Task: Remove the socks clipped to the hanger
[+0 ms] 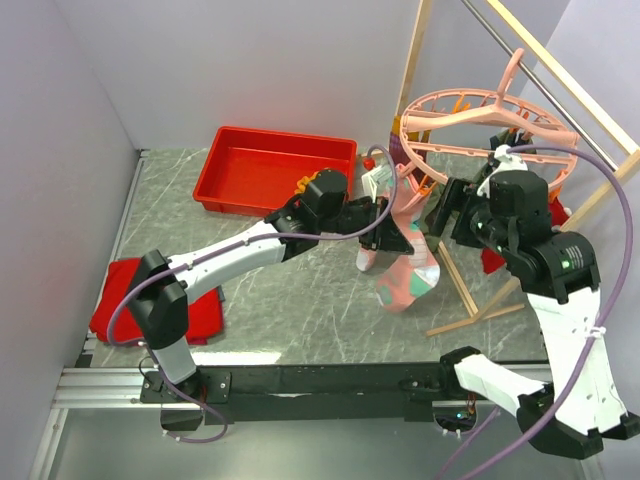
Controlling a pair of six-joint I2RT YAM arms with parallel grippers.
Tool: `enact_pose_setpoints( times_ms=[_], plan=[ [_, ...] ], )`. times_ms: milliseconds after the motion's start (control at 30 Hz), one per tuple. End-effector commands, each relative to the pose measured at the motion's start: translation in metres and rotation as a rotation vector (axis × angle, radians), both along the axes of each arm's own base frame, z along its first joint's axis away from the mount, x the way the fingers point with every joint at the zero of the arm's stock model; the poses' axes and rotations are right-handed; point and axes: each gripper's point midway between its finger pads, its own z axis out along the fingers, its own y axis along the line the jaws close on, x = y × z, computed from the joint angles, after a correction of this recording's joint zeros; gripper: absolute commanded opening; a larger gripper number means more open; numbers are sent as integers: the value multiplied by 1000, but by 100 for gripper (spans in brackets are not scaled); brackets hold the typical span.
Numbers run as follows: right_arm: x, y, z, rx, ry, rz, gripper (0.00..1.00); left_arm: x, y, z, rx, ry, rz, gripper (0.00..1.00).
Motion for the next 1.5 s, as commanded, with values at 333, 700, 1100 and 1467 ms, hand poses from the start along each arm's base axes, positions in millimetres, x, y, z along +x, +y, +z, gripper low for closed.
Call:
enact_pose_setpoints(
  times_ms=[333,700,1100,1467],
  plan=[
    [-80,39,-34,151,100,331,98,-18,9,45,-100,57,-27,8],
    [-79,42,-71,234,23,287,91,-31,7,68,-148,90,-39,9],
    [-70,41,-77,318,-50,207,44,-38,3,74,-141,72,-57,13],
    [-72,40,-86,321,-10,187,0,2,15,73,-2,-45,176,65]
  ],
)
